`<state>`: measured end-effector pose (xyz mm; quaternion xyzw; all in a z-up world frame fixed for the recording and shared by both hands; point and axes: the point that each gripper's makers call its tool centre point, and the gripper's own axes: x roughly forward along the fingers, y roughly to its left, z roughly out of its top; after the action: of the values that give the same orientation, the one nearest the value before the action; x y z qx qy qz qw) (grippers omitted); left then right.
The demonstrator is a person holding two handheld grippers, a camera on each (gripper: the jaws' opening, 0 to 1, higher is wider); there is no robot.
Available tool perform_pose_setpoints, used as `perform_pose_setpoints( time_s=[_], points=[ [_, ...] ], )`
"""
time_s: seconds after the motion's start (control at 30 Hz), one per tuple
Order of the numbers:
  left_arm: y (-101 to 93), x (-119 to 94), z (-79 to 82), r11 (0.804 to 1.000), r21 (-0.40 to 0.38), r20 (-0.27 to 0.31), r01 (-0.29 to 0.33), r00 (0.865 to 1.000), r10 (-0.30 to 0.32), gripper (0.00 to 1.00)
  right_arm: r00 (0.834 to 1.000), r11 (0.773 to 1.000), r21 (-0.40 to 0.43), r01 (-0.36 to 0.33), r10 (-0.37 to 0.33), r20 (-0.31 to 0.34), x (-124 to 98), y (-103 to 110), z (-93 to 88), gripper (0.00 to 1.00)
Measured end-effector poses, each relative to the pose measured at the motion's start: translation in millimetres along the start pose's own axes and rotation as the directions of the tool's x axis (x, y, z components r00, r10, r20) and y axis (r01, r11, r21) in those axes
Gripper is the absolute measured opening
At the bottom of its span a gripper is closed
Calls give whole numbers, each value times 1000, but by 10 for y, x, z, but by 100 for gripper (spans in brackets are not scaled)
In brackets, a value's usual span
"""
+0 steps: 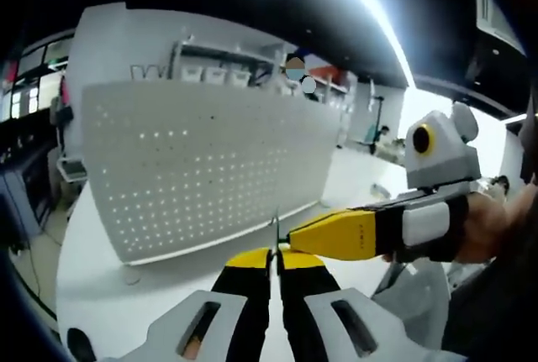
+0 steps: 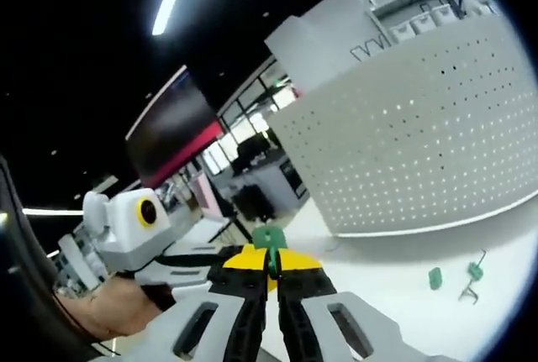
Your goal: Insert the hook assembly into the mounting plate slot until the hook locks in place.
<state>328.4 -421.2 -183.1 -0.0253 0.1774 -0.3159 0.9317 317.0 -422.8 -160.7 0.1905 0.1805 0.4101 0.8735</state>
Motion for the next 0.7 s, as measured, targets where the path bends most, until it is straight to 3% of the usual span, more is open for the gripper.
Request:
perform_pose_setpoints(
  time_s=[0.37,0.57,0.7],
  points=[
    [37,-11,-45,999,31,-2,17,1000,-16,7,1000,1000,-26,9,-9,-17,46,-4,-32,0],
    [40,-26,12,998,52,36,22,999,-24,31,1000,998,-65,16,-16,-2,47,14,31,0],
    [44,-17,11,998,53,39,22,999,-24,52,1000,995,-100,20,-20,-1,47,22,60,0]
  ],
)
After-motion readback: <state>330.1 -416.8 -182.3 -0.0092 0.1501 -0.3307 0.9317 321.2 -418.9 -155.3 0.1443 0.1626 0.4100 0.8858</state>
